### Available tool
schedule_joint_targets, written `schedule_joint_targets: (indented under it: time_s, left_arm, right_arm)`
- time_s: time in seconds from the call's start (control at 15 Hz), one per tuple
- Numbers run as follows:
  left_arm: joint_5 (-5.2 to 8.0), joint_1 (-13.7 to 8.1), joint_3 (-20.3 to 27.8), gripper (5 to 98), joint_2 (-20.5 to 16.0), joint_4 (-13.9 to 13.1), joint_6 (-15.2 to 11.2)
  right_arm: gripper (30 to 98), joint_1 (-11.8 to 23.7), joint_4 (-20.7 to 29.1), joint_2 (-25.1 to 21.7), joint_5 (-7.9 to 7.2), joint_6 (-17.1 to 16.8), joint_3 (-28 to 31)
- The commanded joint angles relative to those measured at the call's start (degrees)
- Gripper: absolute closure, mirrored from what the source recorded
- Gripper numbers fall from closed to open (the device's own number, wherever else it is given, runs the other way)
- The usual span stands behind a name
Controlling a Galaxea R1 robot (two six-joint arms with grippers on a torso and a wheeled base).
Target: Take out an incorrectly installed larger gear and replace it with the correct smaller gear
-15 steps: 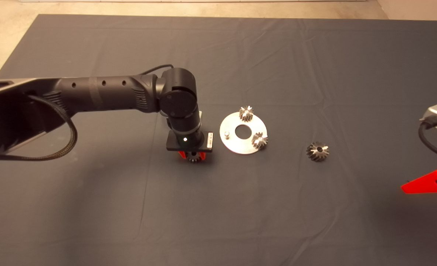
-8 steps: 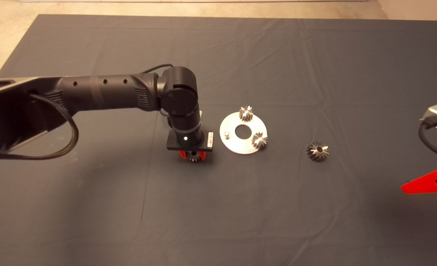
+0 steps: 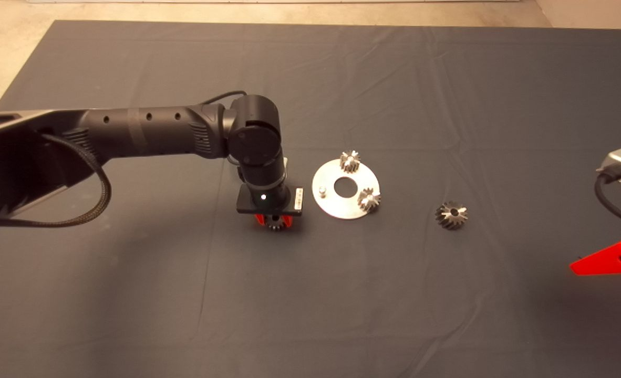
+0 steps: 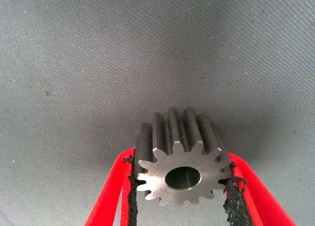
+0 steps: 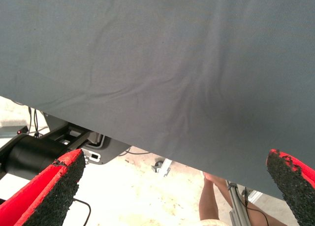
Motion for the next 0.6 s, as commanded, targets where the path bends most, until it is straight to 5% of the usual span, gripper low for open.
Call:
schedule_joint_targets:
  time_s: [0.0,0.2,0.53]
  left_arm:
    - [0.57,-2.33,0.45,69.0,0.35,0.61,0.19]
    - [0.75,-6.09,-0.09,69.1,1.63,-1.1,-0.03]
    - [4.43,-9.51,-3.67,69.2,5.45,-4.13,0.02]
  right_arm:
    - [30.8,0.96,1.98,-0.14,0.02,0.22,0.25]
    - [30.8,0.96,2.02,-0.14,0.08,0.22,0.25]
    - [30.8,0.96,2.06,-0.05,0.06,0.22,0.25]
